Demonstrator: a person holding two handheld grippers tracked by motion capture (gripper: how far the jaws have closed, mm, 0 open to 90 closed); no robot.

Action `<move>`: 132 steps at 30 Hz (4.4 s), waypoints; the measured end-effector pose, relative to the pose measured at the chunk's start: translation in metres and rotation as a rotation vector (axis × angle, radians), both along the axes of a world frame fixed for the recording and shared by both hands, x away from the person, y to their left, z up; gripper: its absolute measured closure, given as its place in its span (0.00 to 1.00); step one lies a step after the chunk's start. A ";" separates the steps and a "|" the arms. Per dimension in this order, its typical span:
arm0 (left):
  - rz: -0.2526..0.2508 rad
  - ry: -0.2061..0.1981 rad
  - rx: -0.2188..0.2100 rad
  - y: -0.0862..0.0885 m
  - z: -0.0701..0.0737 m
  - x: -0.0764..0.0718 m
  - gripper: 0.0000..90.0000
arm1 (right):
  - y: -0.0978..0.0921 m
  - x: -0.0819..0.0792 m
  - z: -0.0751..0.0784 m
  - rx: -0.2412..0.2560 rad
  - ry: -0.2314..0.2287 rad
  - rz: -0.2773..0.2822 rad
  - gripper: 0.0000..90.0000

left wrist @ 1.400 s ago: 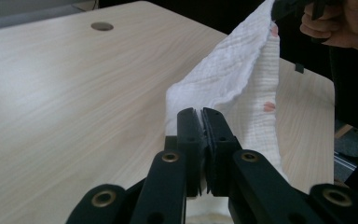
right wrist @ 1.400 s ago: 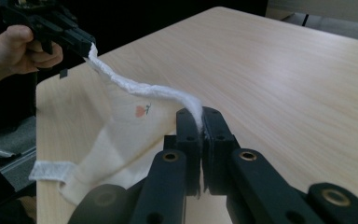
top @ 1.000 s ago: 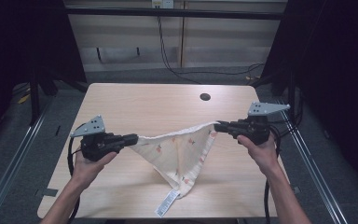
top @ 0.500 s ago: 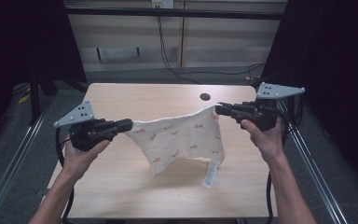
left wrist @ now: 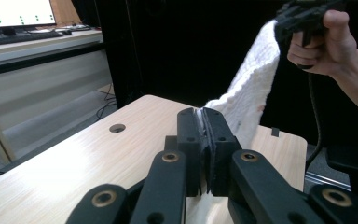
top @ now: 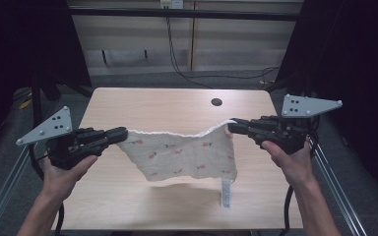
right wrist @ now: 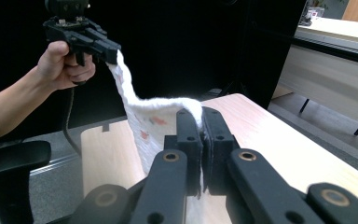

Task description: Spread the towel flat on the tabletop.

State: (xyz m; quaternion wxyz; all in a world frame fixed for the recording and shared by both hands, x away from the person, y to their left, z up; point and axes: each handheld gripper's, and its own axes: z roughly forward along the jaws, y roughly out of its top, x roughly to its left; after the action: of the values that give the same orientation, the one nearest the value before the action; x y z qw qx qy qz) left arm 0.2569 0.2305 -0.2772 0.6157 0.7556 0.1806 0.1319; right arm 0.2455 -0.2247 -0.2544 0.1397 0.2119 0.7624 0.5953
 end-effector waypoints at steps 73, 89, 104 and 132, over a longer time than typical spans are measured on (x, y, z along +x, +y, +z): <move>0.108 0.395 0.234 -0.044 -0.187 0.110 0.70 | -0.019 0.110 -0.196 -0.217 0.359 -0.265 0.73; -0.017 0.405 0.391 -0.065 -0.212 0.080 0.75 | 0.004 0.061 -0.230 -0.379 0.381 -0.131 0.73; -0.042 0.333 0.501 -0.080 -0.220 0.062 0.67 | 0.011 0.066 -0.243 -0.465 0.361 -0.180 0.97; -0.100 0.389 0.530 -0.071 -0.211 0.019 0.84 | 0.005 0.014 -0.241 -0.416 0.440 -0.103 0.87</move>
State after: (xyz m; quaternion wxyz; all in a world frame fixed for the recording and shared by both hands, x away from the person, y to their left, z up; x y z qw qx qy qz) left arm 0.2762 0.1597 -0.4879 0.3572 0.9085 0.2167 -0.0031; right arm 0.2594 -0.2192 -0.4950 0.0416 0.3409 0.8680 0.3585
